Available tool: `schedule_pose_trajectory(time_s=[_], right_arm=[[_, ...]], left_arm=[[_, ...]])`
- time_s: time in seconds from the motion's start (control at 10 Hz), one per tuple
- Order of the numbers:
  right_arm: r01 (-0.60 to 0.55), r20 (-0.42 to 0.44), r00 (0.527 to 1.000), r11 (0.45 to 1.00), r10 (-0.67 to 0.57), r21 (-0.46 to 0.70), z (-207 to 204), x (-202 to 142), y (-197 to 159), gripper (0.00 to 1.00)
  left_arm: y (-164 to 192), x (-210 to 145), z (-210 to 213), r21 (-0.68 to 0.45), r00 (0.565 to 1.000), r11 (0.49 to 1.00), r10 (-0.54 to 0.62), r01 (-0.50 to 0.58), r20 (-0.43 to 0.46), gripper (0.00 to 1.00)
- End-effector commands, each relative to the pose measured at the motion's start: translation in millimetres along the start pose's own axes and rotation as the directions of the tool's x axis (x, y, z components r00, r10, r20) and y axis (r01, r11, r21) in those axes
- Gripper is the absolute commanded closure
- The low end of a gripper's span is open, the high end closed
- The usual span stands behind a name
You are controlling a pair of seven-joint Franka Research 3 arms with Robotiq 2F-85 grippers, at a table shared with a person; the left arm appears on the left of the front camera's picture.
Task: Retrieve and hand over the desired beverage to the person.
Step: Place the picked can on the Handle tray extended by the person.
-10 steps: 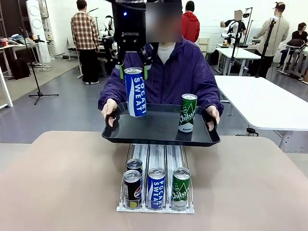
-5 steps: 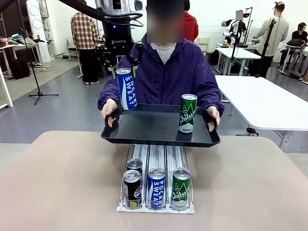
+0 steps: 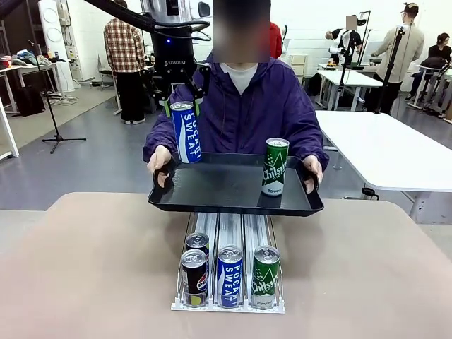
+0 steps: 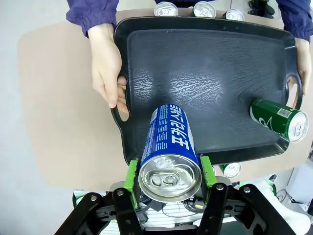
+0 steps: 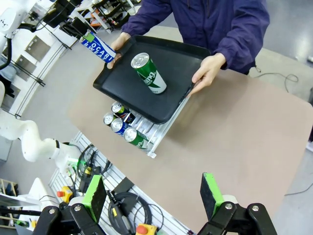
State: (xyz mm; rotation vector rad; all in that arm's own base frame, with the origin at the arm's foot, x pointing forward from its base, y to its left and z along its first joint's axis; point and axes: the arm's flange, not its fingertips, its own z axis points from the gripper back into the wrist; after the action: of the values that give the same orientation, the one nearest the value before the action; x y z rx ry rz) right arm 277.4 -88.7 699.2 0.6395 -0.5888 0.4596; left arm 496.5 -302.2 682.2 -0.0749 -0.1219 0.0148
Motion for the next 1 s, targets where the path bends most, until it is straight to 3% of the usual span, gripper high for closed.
schedule_pose_trajectory(time_s=[0.0,0.5,0.9], right_arm=[[-0.013,-0.003,1.000,1.000,0.013,0.008,-1.7,0.4,-2.0,0.00],[-0.013,-0.003,1.000,1.000,0.013,0.008,-1.7,0.4,-2.0,0.00],[-0.013,-0.003,1.000,1.000,0.013,0.008,-1.7,0.4,-2.0,0.00]], left_arm=[[-3.3,2.3,-5.7,0.010,1.000,1.000,-0.017,0.017,-0.002,0.42],[-16.3,22.1,-46.4,0.078,0.992,0.996,-0.034,0.044,-0.124,0.42],[-18.3,25.7,-58.6,0.096,0.986,0.994,-0.035,0.051,-0.161,0.42]])
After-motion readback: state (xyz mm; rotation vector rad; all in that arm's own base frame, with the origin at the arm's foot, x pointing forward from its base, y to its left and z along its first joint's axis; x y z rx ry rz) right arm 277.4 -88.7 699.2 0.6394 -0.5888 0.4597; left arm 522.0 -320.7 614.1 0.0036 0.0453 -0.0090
